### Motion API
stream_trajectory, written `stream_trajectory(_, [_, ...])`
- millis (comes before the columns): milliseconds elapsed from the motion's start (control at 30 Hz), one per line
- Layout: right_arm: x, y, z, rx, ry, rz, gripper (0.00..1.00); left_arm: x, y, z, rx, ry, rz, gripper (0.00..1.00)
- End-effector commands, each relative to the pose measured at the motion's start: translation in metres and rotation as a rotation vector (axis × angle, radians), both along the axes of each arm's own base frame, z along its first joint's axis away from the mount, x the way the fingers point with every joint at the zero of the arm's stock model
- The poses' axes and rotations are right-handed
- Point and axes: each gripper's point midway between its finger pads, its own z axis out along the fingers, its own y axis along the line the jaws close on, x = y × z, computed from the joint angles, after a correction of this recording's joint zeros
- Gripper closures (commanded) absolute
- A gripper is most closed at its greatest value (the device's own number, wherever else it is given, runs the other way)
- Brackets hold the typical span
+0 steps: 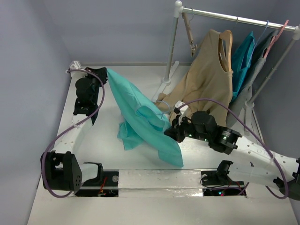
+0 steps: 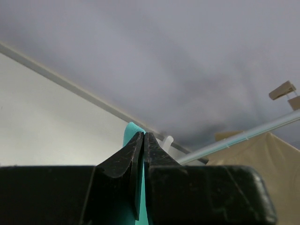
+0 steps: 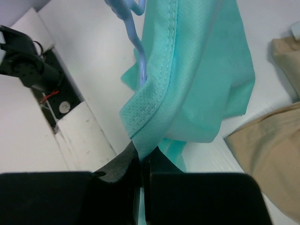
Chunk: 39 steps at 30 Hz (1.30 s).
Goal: Place the t-shirt on the hanger
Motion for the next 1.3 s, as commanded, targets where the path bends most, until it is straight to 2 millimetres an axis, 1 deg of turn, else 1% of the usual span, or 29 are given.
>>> stream_trajectory(0, [-0.015,-0.003,0.061,0.119,-0.070,0.072,1.00,0.004,0.007,0.028,0.018,-0.051,0.030,1.00])
stream_trajectory(33, [-0.015,-0.004,0.066,0.129,-0.077,0.065,1.00,0.004,0.006,0.023,0.016,-0.043,0.029,1.00])
stream_trajectory(100, [-0.011,-0.010,0.081,0.158,-0.098,0.027,1.00,0.001,0.009,0.003,0.006,-0.008,0.042,1.00])
stream_trajectory(133, [-0.006,-0.013,0.086,0.162,-0.110,-0.009,1.00,-0.001,0.012,-0.004,0.002,0.004,0.060,1.00])
stream_trajectory(167, [0.000,-0.017,0.092,0.172,-0.125,-0.049,1.00,-0.006,0.018,-0.020,-0.003,0.033,0.091,1.00])
stream_trajectory(200, [0.002,-0.018,0.095,0.178,-0.133,-0.066,1.00,-0.010,0.018,-0.026,-0.001,0.045,0.092,1.00])
stream_trajectory(267, [0.007,-0.019,0.102,0.188,-0.148,-0.088,1.00,-0.018,0.023,-0.030,-0.003,0.050,0.113,1.00])
stream_trajectory(300, [0.009,-0.019,0.107,0.191,-0.158,-0.100,1.00,-0.022,0.021,-0.029,-0.002,0.041,0.103,0.94])
stream_trajectory(333, [0.017,-0.018,0.103,0.168,-0.156,-0.130,1.00,-0.027,0.013,-0.023,-0.002,0.023,0.066,0.81])
stream_trajectory(367, [0.023,-0.017,0.101,0.154,-0.161,-0.148,1.00,-0.041,0.002,-0.007,-0.006,-0.024,0.032,0.61])
stream_trajectory(433, [0.034,-0.016,0.102,0.135,-0.174,-0.194,1.00,-0.058,-0.009,0.008,0.000,-0.055,0.021,0.51])
stream_trajectory(467, [0.040,-0.013,0.098,0.116,-0.178,-0.209,1.00,-0.076,-0.015,0.029,0.008,-0.111,0.006,0.49])
stream_trajectory(500, [0.045,-0.012,0.096,0.105,-0.184,-0.228,1.00,-0.088,-0.039,0.033,0.006,-0.118,-0.065,0.49])
stream_trajectory(533, [0.053,-0.014,0.098,0.098,-0.193,-0.266,1.00,-0.100,-0.054,0.039,-0.001,-0.135,-0.123,0.50])
stream_trajectory(567, [0.057,-0.010,0.093,0.079,-0.192,-0.273,1.00,-0.115,-0.067,0.045,-0.040,-0.158,-0.184,0.51])
stream_trajectory(600, [0.059,-0.008,0.093,0.080,-0.193,-0.275,1.00,-0.131,-0.094,0.049,-0.078,-0.177,-0.288,0.52])
stream_trajectory(633, [0.062,-0.006,0.092,0.078,-0.196,-0.281,1.00,-0.143,-0.110,0.050,-0.109,-0.192,-0.366,0.53])
stream_trajectory(667, [0.069,-0.004,0.088,0.068,-0.190,-0.295,1.00,-0.151,-0.122,0.042,-0.138,-0.182,-0.417,0.55])
stream_trajectory(700, [0.070,-0.002,0.087,0.067,-0.189,-0.294,1.00,-0.158,-0.133,0.043,-0.189,-0.180,-0.463,0.56])
stream_trajectory(733, [0.071,0.000,0.085,0.064,-0.185,-0.293,1.00,-0.170,-0.149,0.051,-0.220,-0.209,-0.534,0.56])
stream_trajectory(767, [0.072,0.002,0.084,0.066,-0.185,-0.293,1.00,-0.171,-0.157,0.049,-0.232,-0.200,-0.560,0.56])
stream_trajectory(833, [0.074,0.006,0.079,0.061,-0.172,-0.292,1.00,-0.179,-0.172,0.058,-0.256,-0.216,-0.621,0.57])
stream_trajectory(867, [0.074,0.007,0.079,0.064,-0.172,-0.294,1.00,-0.180,-0.184,0.056,-0.256,-0.203,-0.649,0.57])
stream_trajectory(900, [0.075,0.007,0.077,0.063,-0.168,-0.295,1.00,-0.182,-0.188,0.060,-0.264,-0.212,-0.662,0.57])
stream_trajectory(967, [0.075,0.009,0.077,0.071,-0.165,-0.294,1.00,-0.179,-0.198,0.052,-0.272,-0.182,-0.679,0.57])
stream_trajectory(1067, [0.075,0.010,0.077,0.079,-0.168,-0.293,1.00,-0.174,-0.206,0.043,-0.284,-0.153,-0.687,0.57])
stream_trajectory(1167, [0.074,0.013,0.077,0.086,-0.166,-0.276,1.00,-0.172,-0.207,0.040,-0.312,-0.157,-0.686,0.55])
stream_trajectory(1200, [0.073,0.014,0.076,0.086,-0.164,-0.272,1.00,-0.173,-0.207,0.047,-0.328,-0.187,-0.689,0.55])
stream_trajectory(1267, [0.072,0.016,0.073,0.084,-0.160,-0.258,1.00,-0.170,-0.209,0.046,-0.333,-0.184,-0.690,0.54])
